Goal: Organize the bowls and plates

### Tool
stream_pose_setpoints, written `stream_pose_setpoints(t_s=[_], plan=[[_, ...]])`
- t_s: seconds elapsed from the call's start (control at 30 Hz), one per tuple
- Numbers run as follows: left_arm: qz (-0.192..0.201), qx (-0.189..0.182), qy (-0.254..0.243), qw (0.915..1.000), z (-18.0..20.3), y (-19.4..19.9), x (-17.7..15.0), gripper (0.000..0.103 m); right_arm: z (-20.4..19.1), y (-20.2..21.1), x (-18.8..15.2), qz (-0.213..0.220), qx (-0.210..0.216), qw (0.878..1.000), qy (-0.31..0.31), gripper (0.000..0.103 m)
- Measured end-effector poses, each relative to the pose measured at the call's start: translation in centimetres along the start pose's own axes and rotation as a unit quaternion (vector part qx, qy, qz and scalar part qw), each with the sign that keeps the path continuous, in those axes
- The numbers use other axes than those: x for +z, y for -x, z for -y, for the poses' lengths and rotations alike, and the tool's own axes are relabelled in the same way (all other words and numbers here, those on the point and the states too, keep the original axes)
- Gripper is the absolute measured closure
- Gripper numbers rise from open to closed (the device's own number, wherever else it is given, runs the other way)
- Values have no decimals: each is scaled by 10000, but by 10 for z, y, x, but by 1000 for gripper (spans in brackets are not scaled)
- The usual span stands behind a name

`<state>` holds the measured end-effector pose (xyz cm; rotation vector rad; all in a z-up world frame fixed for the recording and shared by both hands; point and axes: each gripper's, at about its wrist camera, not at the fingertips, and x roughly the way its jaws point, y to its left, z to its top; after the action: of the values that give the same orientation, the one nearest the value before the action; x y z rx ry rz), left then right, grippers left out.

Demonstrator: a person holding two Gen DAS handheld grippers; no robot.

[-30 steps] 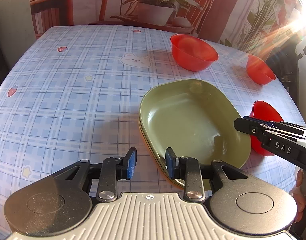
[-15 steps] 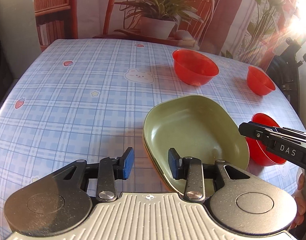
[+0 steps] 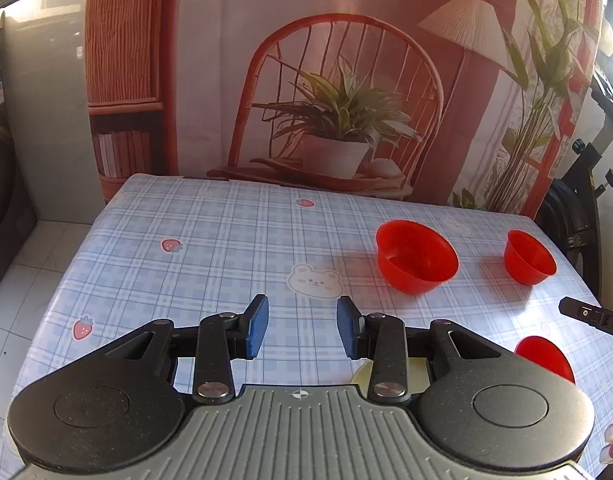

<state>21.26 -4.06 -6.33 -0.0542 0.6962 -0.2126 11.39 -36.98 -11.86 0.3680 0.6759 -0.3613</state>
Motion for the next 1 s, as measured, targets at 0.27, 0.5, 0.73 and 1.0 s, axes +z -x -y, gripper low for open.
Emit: stream_pose_setpoints(t_s=[0.27, 0.5, 0.73, 1.0], plan=[[6, 5, -245, 9997, 2, -23, 22, 64, -1, -21, 13, -52, -22, 10000, 33, 85], [-179, -376, -538, 9977, 30, -73, 32, 64, -18, -69, 28, -295, 225, 9991, 224, 84], [-552, -813, -449, 9941, 51, -139, 44, 64, -34, -125, 42, -687, 417, 9960, 381, 82], [-839, -941, -506, 9907, 67, -193, 41, 64, -42, -169, 43, -1091, 463, 9922, 386, 80]])
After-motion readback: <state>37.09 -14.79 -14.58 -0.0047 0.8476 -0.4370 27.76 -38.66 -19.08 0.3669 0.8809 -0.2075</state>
